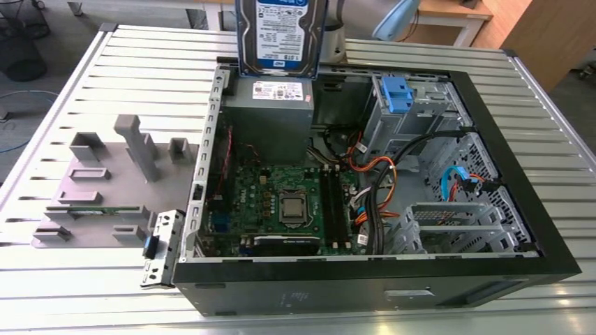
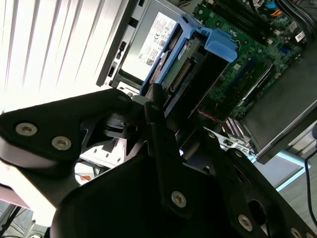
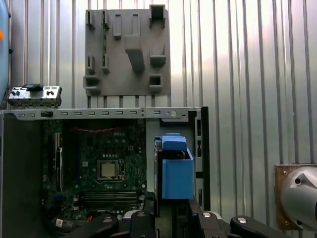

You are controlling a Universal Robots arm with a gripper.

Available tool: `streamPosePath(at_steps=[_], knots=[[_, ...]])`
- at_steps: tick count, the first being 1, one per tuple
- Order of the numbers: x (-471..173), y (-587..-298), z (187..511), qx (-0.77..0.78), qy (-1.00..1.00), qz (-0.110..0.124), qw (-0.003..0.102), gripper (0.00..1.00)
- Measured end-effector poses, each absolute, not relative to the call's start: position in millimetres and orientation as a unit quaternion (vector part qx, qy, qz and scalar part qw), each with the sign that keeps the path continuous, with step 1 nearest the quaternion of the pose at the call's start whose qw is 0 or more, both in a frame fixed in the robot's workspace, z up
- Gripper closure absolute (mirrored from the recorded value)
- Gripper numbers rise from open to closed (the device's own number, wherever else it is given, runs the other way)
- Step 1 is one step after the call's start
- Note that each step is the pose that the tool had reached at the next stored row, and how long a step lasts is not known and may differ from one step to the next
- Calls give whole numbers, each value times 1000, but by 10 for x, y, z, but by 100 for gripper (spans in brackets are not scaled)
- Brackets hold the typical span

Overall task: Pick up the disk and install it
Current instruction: 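Pick up the disk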

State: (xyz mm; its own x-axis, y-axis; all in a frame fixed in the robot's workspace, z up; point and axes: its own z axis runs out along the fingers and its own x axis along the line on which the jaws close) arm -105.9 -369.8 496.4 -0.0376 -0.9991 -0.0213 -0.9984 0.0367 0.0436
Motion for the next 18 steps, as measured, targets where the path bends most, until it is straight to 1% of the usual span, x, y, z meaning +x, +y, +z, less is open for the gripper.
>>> streamPosePath(at_steps=[18], knots=[[-732,-3698,4965,694,-720,-23,7,65]])
